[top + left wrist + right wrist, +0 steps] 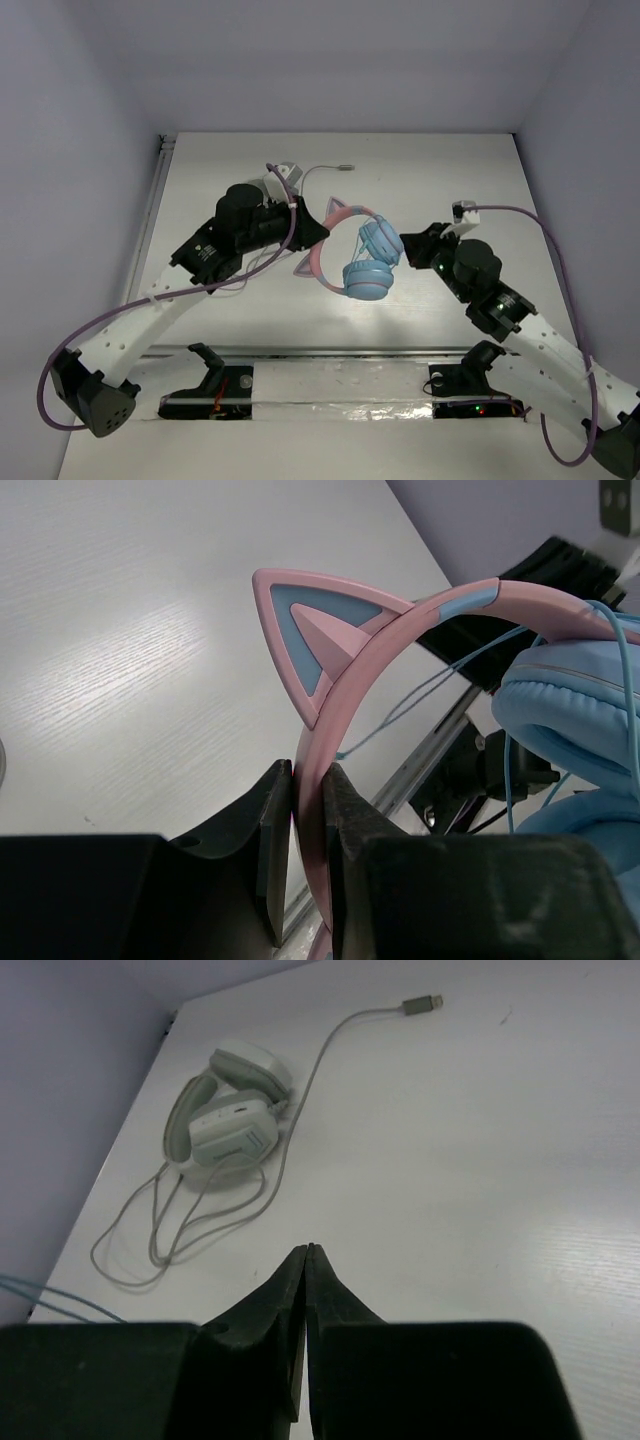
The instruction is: Wrap the headphones
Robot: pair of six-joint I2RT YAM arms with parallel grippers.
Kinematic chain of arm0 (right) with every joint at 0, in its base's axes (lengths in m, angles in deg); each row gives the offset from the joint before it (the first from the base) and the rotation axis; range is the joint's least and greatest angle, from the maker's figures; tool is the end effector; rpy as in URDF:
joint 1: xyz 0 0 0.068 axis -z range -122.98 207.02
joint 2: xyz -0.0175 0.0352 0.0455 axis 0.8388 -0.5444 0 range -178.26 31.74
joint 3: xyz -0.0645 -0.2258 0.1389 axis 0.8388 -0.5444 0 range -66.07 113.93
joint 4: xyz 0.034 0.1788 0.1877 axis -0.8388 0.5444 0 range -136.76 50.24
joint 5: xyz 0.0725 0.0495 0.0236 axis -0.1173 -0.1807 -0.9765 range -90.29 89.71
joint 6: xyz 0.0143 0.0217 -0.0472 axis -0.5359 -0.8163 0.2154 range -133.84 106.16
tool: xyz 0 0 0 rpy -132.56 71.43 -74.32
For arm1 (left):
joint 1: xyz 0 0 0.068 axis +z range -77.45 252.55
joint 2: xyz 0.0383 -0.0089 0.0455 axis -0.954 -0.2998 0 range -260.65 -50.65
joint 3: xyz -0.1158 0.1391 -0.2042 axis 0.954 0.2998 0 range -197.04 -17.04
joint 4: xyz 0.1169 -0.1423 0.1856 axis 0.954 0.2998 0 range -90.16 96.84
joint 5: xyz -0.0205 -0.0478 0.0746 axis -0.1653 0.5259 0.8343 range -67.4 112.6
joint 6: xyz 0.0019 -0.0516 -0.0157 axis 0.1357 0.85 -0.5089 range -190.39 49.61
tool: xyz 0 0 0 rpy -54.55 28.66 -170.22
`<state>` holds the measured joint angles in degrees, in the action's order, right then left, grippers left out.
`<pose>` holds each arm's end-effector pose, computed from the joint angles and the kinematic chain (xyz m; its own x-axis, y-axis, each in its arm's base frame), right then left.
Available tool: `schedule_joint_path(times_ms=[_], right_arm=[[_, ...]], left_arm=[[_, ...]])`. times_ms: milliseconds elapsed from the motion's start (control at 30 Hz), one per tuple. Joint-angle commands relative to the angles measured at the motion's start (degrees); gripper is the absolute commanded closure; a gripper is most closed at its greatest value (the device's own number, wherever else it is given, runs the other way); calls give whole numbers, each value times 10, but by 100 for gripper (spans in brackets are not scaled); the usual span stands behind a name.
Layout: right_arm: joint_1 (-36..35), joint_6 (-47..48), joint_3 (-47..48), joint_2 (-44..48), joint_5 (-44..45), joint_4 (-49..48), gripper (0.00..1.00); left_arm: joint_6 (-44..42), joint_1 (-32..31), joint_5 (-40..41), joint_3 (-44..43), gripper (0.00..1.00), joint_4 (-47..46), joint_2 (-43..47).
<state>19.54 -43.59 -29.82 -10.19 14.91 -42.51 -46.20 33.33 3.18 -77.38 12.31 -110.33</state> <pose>0.1485 0.1021 0.3067 -0.3086 0.3669 -0.8776 -0.2638 0.8534 0.4495 0.1756 -0.1585 0.3822 -0.4923 -0.0970 -0.8650 0.7091 0.5317 -0.4631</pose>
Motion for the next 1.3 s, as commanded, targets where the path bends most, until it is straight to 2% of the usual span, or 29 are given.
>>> schedule_joint_path(times_ms=[0,33,133,167,233,600,767,967,1267], right_arm=[[4,-21,-65,42,-50,-79,92],[4,-21,-83,73,-68,-100,79],[4,-20,-131,112,-172,-189,54],[4,-19,-135,114,-186,-200,49],[4,-16,-144,113,-204,-223,45],[4,6,-131,0,-196,-283,45],[4,6,-130,4,-204,-282,53],[4,8,-130,7,-257,-268,52],[4,10,-125,-17,-232,-276,54]], left_arm=[[38,11,-34,-22,100,-89,-3],[41,17,-37,-25,100,-93,-5],[47,28,-45,-30,100,-104,-12],[51,28,-47,-32,100,-105,-14],[52,28,-49,-37,100,-107,-18],[49,34,-54,-44,100,-97,-12],[46,34,-54,-47,100,-93,-7],[46,34,-52,-48,100,-91,-7],[49,34,-55,-51,100,-90,0]])
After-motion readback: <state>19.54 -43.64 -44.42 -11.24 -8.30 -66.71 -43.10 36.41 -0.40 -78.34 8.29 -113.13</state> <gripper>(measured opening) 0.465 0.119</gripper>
